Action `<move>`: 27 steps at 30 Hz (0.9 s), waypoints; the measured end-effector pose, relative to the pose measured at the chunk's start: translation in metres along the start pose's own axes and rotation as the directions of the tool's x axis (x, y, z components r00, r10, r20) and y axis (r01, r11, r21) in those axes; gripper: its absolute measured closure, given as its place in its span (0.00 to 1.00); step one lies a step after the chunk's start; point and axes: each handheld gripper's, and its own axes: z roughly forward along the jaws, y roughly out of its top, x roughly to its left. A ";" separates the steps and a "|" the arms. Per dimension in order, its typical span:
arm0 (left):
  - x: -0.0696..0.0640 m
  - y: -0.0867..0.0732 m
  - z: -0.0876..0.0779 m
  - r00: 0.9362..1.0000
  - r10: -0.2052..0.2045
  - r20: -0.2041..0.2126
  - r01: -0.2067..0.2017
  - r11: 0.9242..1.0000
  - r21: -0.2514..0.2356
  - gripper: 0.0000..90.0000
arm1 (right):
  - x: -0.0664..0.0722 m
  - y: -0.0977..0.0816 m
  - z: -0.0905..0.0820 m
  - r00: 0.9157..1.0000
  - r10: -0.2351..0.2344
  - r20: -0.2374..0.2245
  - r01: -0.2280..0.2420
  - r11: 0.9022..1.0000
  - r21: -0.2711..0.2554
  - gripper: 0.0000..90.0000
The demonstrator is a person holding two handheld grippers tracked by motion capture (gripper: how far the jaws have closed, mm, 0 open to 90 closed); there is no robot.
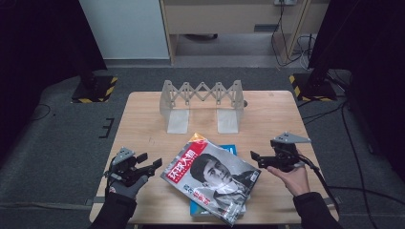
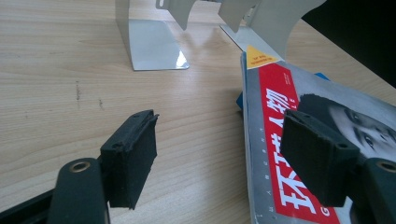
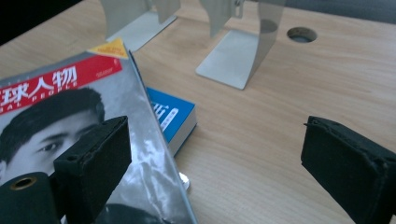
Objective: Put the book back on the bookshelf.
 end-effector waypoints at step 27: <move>-0.029 -0.020 0.025 0.999 0.024 0.049 -0.032 0.984 0.173 0.28 | 0.031 -0.042 0.027 0.996 -0.041 -0.083 0.052 0.990 0.131 0.11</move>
